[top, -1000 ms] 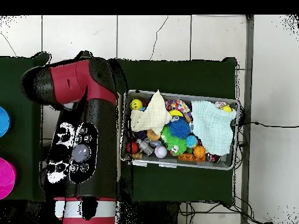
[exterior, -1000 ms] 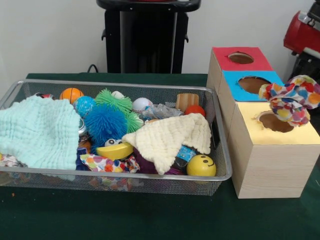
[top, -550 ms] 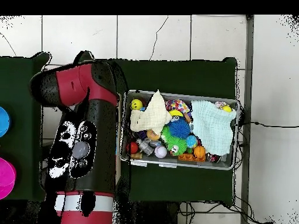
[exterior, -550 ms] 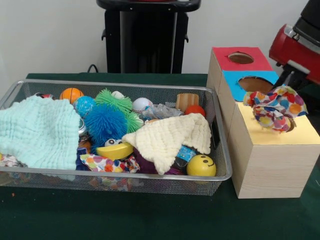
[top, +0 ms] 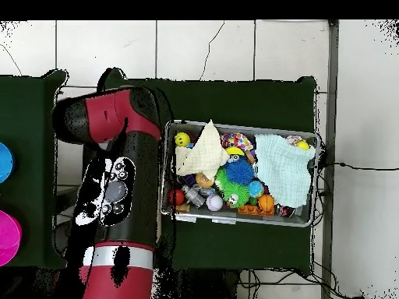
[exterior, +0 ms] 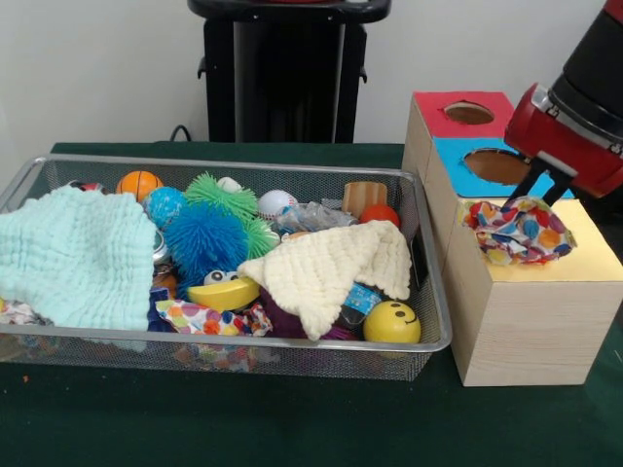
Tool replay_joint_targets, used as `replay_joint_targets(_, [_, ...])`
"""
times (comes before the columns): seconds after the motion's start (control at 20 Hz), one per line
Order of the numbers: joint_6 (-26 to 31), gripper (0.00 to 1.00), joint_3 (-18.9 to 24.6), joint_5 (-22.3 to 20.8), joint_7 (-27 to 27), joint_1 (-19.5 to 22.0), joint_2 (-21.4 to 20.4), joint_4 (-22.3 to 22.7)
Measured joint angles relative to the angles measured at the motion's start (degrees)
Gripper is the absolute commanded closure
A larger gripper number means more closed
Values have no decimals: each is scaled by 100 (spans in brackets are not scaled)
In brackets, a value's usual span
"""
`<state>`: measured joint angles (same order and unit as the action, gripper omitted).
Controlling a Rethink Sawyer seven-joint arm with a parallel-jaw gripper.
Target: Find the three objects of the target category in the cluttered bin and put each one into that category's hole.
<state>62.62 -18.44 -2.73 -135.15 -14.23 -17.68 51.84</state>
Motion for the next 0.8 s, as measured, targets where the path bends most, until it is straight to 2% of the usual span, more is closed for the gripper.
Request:
replay_joint_targets(0.5, [109, 100, 61, 510, 0, 91, 77, 0])
replay_joint_targets(0.8, [204, 100, 284, 985, 0, 97, 77, 17])
